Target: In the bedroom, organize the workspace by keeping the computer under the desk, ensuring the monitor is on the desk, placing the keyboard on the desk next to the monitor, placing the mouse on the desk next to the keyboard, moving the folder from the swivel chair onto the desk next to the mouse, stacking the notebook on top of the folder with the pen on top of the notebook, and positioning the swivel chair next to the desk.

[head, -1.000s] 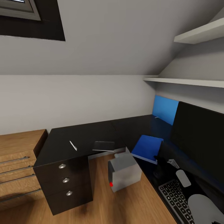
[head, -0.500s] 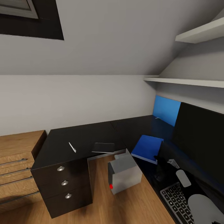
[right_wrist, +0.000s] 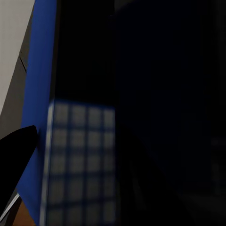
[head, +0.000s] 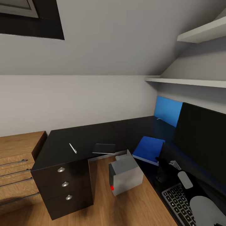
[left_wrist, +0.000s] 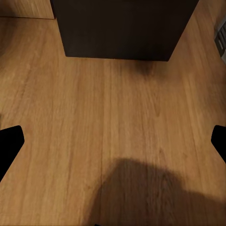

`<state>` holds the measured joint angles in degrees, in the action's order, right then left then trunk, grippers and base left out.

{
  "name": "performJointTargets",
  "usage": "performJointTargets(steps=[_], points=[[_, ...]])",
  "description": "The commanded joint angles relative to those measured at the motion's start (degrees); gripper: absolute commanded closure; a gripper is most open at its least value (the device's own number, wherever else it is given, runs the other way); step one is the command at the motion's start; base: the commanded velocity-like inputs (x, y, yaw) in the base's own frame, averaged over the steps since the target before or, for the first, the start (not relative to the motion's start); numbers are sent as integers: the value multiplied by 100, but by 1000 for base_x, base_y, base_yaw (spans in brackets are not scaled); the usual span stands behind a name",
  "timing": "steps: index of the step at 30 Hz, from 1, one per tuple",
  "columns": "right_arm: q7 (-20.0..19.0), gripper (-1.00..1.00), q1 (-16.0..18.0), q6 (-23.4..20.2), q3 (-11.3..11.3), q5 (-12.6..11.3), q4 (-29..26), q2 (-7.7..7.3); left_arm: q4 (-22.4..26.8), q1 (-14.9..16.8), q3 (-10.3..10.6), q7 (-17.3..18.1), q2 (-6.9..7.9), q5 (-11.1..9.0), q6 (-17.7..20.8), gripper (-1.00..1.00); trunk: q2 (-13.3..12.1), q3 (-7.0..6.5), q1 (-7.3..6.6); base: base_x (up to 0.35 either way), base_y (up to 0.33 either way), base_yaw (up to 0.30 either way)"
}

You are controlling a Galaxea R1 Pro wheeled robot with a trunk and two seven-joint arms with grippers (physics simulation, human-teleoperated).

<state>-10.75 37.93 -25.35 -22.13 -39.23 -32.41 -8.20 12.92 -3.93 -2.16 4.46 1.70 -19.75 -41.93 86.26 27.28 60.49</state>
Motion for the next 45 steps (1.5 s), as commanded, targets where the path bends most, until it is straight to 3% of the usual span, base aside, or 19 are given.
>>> performJointTargets(steps=[1, 23, 24, 45], points=[[-15, 100, 4, -40, -29, -14, -2, 3, 8, -2, -22, 47, -2, -30, 0, -100, 3, 5, 0, 0, 0, 0], [0, 100, 4, -42, -29, -12, -2, 3, 8, -2, -21, 47, 5, -29, 0, -100, 3, 5, 0, 0, 0, 0], [1, -100, 4, -45, -29, -10, -2, 3, 8, -2, -21, 47, 5, -31, 0, -100, 3, 5, 0, 0, 0, 0], [3, -100, 4, -41, -29, -14, -2, 3, 8, -2, -21, 47, 6, -36, 0, -100, 3, 5, 0, 0, 0, 0]])
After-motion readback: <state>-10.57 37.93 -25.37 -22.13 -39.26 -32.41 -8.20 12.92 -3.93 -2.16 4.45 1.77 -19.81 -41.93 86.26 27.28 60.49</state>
